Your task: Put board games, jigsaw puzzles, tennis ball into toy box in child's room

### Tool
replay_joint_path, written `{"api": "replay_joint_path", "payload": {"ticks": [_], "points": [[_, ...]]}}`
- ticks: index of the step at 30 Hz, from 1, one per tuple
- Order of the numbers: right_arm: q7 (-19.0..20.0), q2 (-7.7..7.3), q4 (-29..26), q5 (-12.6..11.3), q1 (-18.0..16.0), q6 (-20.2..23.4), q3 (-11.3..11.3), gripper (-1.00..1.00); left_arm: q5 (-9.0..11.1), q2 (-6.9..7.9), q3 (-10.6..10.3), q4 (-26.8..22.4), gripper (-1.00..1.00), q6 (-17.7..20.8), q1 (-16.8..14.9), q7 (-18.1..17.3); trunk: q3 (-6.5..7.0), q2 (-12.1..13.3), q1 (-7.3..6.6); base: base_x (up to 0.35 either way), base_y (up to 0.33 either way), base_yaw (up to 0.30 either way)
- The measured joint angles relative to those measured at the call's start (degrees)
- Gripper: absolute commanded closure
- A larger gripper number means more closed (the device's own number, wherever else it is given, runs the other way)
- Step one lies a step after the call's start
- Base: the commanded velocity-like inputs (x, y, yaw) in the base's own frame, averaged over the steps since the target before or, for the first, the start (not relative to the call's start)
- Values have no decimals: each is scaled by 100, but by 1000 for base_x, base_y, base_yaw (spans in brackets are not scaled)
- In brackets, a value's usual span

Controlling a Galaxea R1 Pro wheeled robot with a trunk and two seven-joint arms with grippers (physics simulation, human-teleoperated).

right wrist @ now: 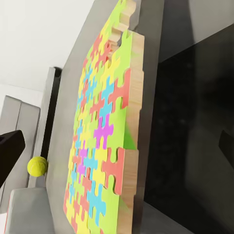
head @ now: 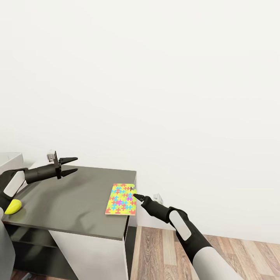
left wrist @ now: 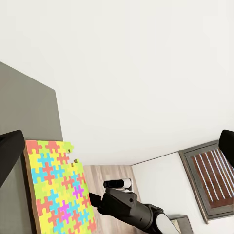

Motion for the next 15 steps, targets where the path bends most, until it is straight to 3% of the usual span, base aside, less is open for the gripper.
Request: {"api": "replay_joint_path", "payload": {"ticks": [15], "points": [[-9,1,0,8,0,-7,0,-100,0,-1,0,0,-100,0,0,0,0,0,0,0,23,0]]}}
